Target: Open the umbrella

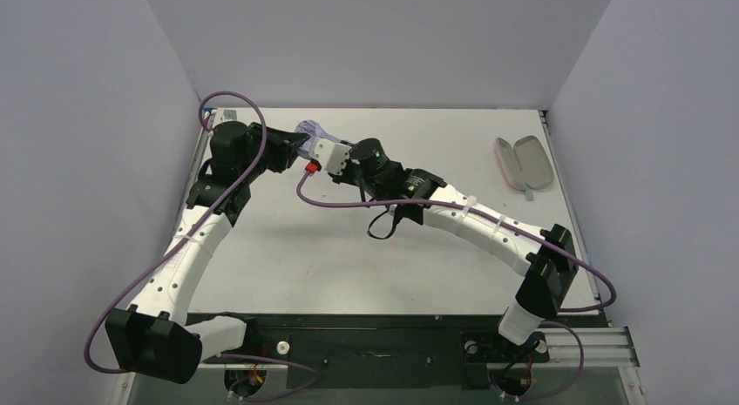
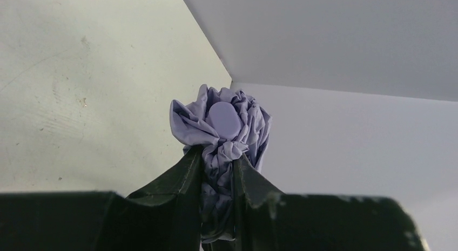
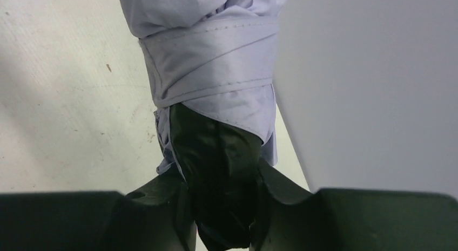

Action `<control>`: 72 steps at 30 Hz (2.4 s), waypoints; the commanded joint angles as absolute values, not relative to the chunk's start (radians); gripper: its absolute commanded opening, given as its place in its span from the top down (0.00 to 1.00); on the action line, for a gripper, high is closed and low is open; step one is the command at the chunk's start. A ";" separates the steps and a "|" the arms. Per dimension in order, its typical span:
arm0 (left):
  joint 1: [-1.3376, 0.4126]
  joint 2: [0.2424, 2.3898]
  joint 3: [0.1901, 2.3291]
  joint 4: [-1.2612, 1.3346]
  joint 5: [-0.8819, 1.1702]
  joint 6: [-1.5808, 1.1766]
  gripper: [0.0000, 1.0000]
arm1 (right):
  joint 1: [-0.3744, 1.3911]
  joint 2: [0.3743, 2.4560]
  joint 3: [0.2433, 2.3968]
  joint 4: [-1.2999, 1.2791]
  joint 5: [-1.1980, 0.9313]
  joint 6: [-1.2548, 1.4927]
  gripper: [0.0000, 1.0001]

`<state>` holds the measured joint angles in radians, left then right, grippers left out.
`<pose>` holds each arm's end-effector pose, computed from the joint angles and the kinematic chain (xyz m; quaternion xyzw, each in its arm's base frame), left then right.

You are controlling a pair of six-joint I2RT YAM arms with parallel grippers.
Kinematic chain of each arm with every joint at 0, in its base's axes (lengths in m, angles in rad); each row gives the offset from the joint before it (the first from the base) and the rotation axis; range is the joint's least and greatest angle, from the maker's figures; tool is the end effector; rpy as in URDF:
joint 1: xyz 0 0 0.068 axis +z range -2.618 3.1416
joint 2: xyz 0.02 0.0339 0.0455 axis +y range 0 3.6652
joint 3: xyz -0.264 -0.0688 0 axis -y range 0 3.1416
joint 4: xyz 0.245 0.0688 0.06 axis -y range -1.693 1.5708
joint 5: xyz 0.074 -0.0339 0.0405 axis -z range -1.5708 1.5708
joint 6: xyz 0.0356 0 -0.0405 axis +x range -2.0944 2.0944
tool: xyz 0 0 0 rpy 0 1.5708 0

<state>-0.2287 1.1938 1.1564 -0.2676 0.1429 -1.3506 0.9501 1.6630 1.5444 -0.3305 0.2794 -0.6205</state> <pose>0.2658 -0.0671 0.3770 -0.3921 0.7035 -0.4595 0.3745 0.2361 0.3133 0.3600 -0.5405 0.6454 -0.0299 0.5389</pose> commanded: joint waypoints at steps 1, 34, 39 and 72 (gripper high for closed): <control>-0.206 1.172 1.176 -0.162 0.203 -1.381 0.79 | 0.862 1.612 1.570 -0.388 0.146 -0.548 0.97; -0.604 0.867 1.035 -0.579 0.640 1.253 0.48 | 0.585 1.523 1.480 -0.675 -1.079 0.027 1.00; -0.654 0.874 1.018 -0.584 0.604 1.319 0.50 | 0.614 1.500 1.437 -0.675 -1.071 0.023 1.00; -0.705 0.902 0.977 -0.459 0.491 1.361 1.00 | 0.697 1.482 1.438 -0.728 -1.029 -0.069 1.00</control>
<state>-0.6987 0.8944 0.9733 -0.5190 0.5335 1.3510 0.6670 1.5295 1.3975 -0.7246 -0.9558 -0.0380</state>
